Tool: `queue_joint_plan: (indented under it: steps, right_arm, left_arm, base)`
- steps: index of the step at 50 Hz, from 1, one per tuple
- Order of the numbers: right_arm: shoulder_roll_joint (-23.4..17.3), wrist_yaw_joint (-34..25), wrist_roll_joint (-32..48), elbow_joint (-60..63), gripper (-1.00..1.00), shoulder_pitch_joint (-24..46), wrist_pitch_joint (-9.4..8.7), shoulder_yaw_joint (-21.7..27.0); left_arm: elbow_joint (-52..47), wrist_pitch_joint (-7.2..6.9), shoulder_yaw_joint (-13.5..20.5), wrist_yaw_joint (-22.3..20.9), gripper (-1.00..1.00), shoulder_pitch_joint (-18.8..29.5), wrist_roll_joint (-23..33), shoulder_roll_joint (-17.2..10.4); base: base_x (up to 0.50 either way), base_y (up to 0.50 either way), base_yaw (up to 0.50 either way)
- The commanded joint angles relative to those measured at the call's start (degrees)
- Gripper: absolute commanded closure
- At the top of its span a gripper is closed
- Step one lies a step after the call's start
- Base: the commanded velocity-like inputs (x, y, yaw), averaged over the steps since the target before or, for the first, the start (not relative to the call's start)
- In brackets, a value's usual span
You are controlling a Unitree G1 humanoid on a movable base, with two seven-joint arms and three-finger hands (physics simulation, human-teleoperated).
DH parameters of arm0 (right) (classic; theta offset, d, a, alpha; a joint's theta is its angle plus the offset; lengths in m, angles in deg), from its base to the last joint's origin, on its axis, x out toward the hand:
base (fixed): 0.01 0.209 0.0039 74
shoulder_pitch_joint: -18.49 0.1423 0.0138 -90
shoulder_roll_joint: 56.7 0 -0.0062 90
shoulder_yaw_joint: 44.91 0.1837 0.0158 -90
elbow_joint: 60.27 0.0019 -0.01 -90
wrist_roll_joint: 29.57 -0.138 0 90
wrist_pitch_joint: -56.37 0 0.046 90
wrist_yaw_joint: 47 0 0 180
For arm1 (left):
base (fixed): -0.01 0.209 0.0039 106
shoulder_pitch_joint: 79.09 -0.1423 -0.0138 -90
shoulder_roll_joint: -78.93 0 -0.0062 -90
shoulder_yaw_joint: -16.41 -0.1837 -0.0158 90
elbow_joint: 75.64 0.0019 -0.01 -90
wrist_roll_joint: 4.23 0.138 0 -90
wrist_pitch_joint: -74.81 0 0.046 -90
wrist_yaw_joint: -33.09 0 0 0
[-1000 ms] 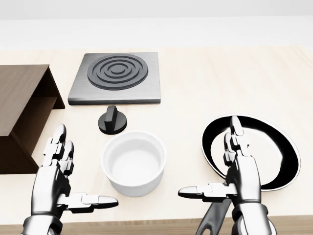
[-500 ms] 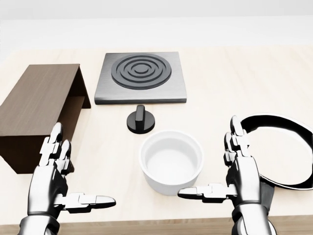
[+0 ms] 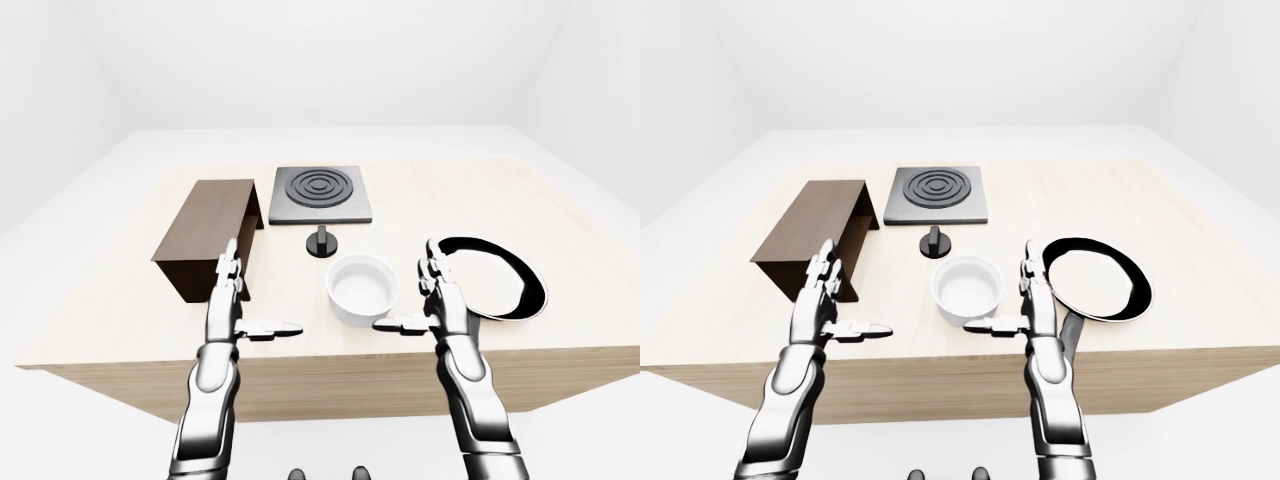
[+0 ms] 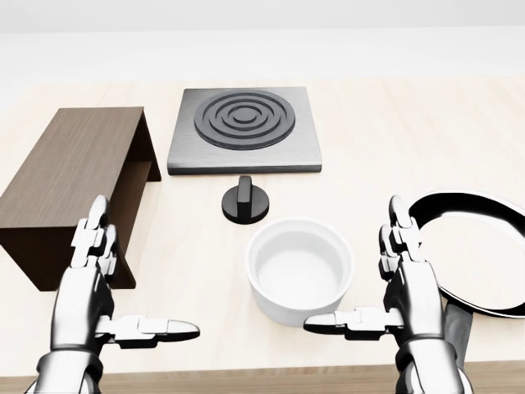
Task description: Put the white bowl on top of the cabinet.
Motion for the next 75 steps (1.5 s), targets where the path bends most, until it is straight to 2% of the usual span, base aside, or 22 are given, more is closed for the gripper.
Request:
queue_joint_plan:
  steps: [1,9,15,21,32,34,46,56,59,63,65,68,69,75]
  right_arm:
    - [-0.9,-1.2,-0.6,2.3,-1.0,0.3,-1.91,1.7]
    - [-1.1,-1.5,-0.9,3.8,-1.0,0.0,-1.91,2.7]
    - [-1.4,-0.1,0.0,3.0,-1.0,0.6,-1.91,3.5]
    - [-2.0,-0.4,-0.5,4.3,-1.0,0.6,-1.91,4.7]
    - [-2.1,-0.9,-1.7,6.6,-1.0,0.2,-1.91,5.6]
    - [-2.1,-1.1,-2.0,7.1,-1.0,0.1,-1.91,5.8]
    - [-2.3,-1.5,-2.7,7.7,-1.0,0.2,-1.91,6.4]
    - [-2.6,-2.1,-3.7,8.1,-1.0,0.4,-1.91,7.0]
    - [-2.5,-2.1,-4.0,7.4,-1.0,0.8,-1.91,6.7]
    - [-2.7,-2.0,-4.4,7.0,-1.0,1.2,-1.91,6.9]
    - [-2.8,-2.2,-4.9,7.7,-1.0,1.1,-1.91,7.2]
    - [-2.9,-2.2,-5.0,7.7,-1.0,1.1,-1.91,7.2]
    - [-2.8,-2.3,-5.2,8.2,-1.0,0.9,-1.91,7.3]
    - [-3.0,-2.4,-5.8,8.4,-1.0,1.1,-1.91,7.7]
  left_arm:
    - [-3.0,0.0,-3.7,4.2,-1.0,2.7,9.6,1.0]
    - [-1.6,0.0,-8.3,6.3,-1.0,6.3,15.8,3.1]
    - [1.0,0.0,-10.4,6.3,-1.0,9.5,18.4,4.5]
    - [8.9,0.0,-12.9,8.0,-1.0,13.2,24.1,6.2]
    - [20.3,0.0,-14.0,8.7,-1.0,19.5,30.3,9.6]
    - [22.3,0.0,-15.5,8.7,-1.0,19.9,33.6,10.1]
    - [26.8,0.0,-17.5,8.4,-1.0,21.8,42.7,13.3]
    - [27.7,0.0,-17.8,8.1,-1.0,23.0,46.5,14.7]
    - [31.4,0.0,-16.7,10.5,-1.0,25.2,47.5,14.6]
    - [31.9,0.0,-16.6,11.1,-1.0,26.0,49.0,14.8]
    - [31.1,0.0,-17.7,9.8,-1.0,25.4,50.7,15.0]
    - [31.0,0.0,-17.6,9.6,-1.0,25.2,51.1,15.1]
    - [31.4,0.0,-19.3,8.9,-1.0,24.4,53.5,15.5]
    - [33.3,0.0,-19.4,8.3,-1.0,24.2,57.1,16.3]
  base:
    - [0.0,0.0,0.0]
    - [0.0,0.0,0.0]
    - [0.0,0.0,0.0]
    - [0.0,0.0,0.0]
    - [0.0,0.0,0.0]
    - [0.0,0.0,0.0]
    - [0.0,0.0,0.0]
    - [0.0,0.0,0.0]
    - [0.0,0.0,0.0]
    - [0.0,0.0,0.0]
    - [0.0,0.0,0.0]
    - [0.0,0.0,0.0]
    - [0.0,0.0,0.0]
    - [0.0,0.0,0.0]
